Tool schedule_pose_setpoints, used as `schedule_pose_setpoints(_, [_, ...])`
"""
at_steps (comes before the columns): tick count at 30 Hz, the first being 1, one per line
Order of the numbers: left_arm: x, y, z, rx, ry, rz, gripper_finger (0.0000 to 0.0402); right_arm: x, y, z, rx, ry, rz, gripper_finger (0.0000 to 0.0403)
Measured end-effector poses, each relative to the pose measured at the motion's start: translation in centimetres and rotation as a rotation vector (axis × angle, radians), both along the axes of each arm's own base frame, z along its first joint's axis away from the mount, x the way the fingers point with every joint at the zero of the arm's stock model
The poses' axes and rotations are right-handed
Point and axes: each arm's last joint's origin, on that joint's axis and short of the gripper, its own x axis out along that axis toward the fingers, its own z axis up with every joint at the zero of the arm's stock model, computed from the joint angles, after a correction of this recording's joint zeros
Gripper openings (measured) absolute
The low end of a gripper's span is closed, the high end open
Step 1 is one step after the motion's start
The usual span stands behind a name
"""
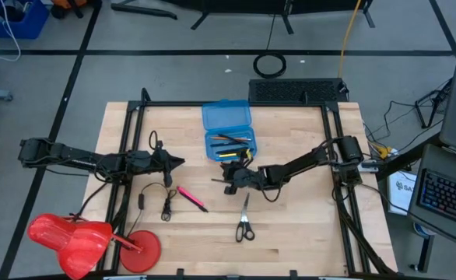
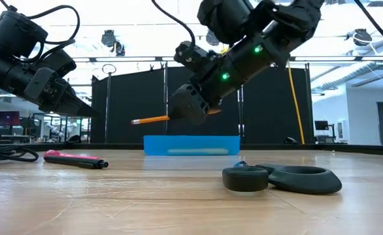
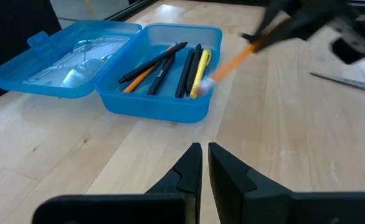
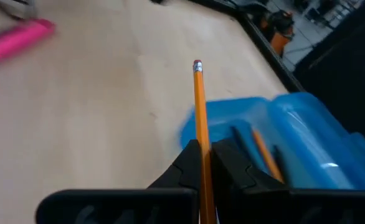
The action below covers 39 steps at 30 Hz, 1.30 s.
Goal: Pick & place school supplies into a supply box
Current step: Put the orange pencil into the blue supply box, then put the pink pen into the blue supply box
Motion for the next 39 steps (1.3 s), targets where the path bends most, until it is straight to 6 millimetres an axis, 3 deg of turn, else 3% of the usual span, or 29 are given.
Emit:
schedule_pose_setpoints(9, [0.0,0.0,0.0,0.0,0.001,0.001,0.0031,-0.6,-4.7,1.3,-0.011,0.074,-0.063,0.0007])
schedule_pose_setpoints(18, [0.0,0.0,0.0,0.002,0.002,-0.001,0.0031,-0.8,-8.6,1.6,0.087,0.054,-0.06,0.0008])
schedule_pose_setpoints(24, [0.0,0.0,0.0,0.003,0.002,-0.001,0.0031,-1.0,-10.1,1.6,0.159,0.028,-0.084,0.0059])
schedule_pose_setpoints(33, [0.0,0.0,0.0,0.004,0.002,-0.001,0.0031,-0.9,-9.8,1.7,0.154,0.015,-0.075,0.0095])
schedule_pose_setpoints(39, [0.0,0.0,0.0,0.007,0.003,-0.002,0.0031,0.0,-6.4,2.5,0.129,-0.063,0.034,0.0087])
